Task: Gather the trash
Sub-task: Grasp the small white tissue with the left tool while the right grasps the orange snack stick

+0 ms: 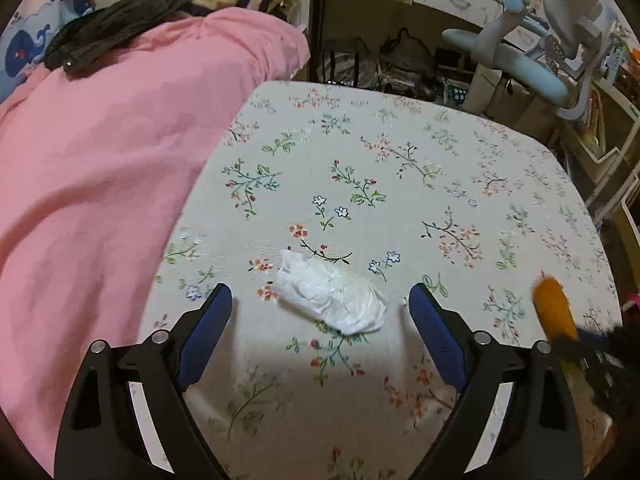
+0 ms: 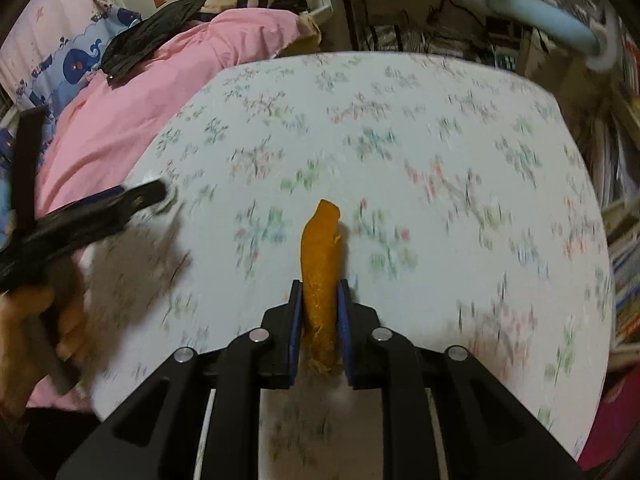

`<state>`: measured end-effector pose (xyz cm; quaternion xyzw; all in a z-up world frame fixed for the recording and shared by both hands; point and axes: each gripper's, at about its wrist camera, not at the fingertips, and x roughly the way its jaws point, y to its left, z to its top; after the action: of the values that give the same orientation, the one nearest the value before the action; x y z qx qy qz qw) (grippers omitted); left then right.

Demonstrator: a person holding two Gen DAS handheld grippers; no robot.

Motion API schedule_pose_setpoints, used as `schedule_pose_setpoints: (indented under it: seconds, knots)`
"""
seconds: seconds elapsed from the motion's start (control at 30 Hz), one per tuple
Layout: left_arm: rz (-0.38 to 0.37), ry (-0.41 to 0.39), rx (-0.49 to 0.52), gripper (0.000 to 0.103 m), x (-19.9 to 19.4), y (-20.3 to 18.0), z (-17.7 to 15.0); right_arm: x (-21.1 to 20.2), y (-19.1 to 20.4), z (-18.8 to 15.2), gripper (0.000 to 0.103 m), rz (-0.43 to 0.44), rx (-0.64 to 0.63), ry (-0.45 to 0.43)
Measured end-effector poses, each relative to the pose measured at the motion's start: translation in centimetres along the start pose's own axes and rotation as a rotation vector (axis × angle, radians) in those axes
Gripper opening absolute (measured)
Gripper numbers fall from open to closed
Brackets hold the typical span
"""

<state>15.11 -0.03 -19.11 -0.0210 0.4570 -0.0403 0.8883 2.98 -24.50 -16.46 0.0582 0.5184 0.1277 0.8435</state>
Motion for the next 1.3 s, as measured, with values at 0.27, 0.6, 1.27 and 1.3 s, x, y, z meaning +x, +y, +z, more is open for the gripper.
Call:
schedule_pose_setpoints:
  seconds: [0.27,0.6,1.27,1.3]
  knots:
    - [-0.079,-0.012,0.067,0.021,0.0,-0.2,0.1,0.8,1.4,1.0,0.039,-0.004,0.0,-0.045]
    - [-0.197,-0.08,0.086,0.016,-5.3,-0.8,-0.9,-0.4,2.0,0.8,0.018,0.028,0.019,-0.085]
    - [-0.193,-0.174,0.141,0.016,-13.0,-2.8,-4.4,-6.1,3.7,-0.6,0.017,0.162,0.078,-0.228]
    - [-0.186,-0.177,0.147,0.016,-13.3,-3.2,-4.6,-6.6,3.9,-0.7,0.017,0.15,0.07,-0.243]
